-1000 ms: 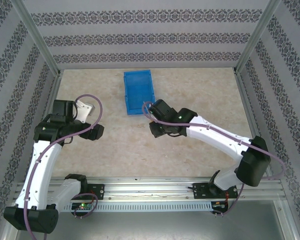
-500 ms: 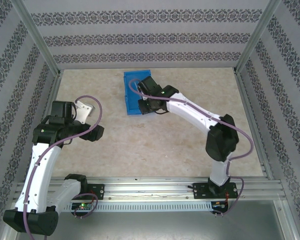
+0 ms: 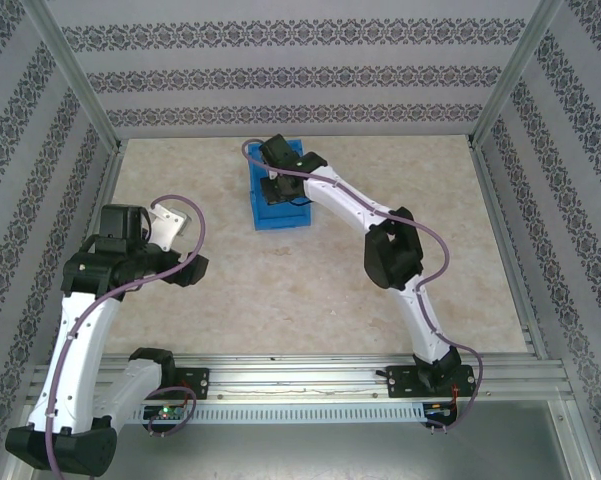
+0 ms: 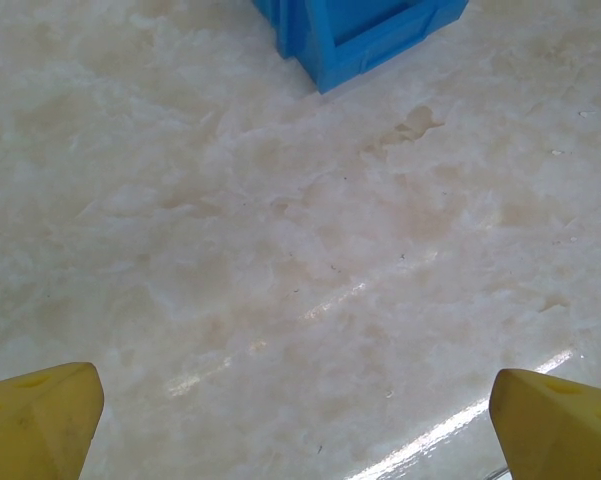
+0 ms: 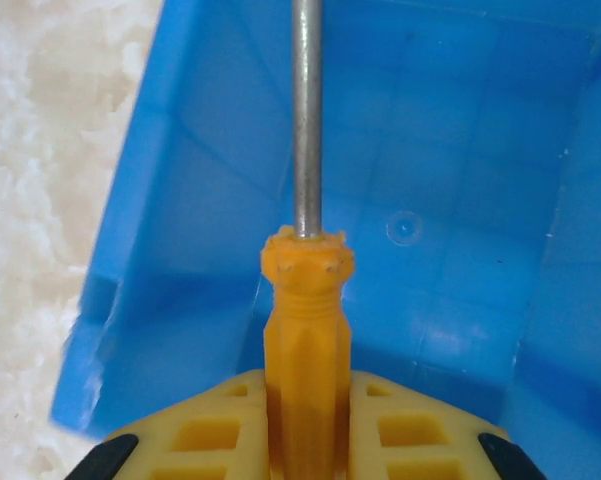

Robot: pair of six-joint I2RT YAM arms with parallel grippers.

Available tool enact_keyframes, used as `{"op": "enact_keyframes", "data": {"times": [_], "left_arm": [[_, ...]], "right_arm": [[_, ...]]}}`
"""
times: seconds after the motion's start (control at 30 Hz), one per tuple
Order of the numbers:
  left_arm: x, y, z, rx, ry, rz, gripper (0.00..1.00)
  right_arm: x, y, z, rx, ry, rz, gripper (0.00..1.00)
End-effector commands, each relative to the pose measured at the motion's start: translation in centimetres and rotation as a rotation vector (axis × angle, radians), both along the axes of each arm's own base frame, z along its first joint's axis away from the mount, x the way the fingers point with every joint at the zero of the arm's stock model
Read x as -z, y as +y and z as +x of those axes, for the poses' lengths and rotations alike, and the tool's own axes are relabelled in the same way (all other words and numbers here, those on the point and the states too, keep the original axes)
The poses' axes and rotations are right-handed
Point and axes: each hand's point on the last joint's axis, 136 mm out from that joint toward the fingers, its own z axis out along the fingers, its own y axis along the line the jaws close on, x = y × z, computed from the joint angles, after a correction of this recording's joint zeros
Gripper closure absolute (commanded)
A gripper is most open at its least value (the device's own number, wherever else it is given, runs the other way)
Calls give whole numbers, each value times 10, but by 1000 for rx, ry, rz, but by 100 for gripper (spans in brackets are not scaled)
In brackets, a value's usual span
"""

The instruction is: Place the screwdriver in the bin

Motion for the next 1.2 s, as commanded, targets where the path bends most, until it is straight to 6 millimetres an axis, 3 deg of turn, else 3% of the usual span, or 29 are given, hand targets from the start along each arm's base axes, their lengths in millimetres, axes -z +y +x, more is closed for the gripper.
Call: {"op": "enact_keyframes", "data": {"times": [0.0,0.7,1.17], "left_arm": [[-2,-6,-10,45,3,-6,1],[-1,-12,1,72,10,-30,1],[-2,-12,1,78,8,-20,1]], "right_arm": [[4,5,6,18,14,17,82],[74,-2,27,117,120,10,79],[85,-8,30,151,151,17,69]]}}
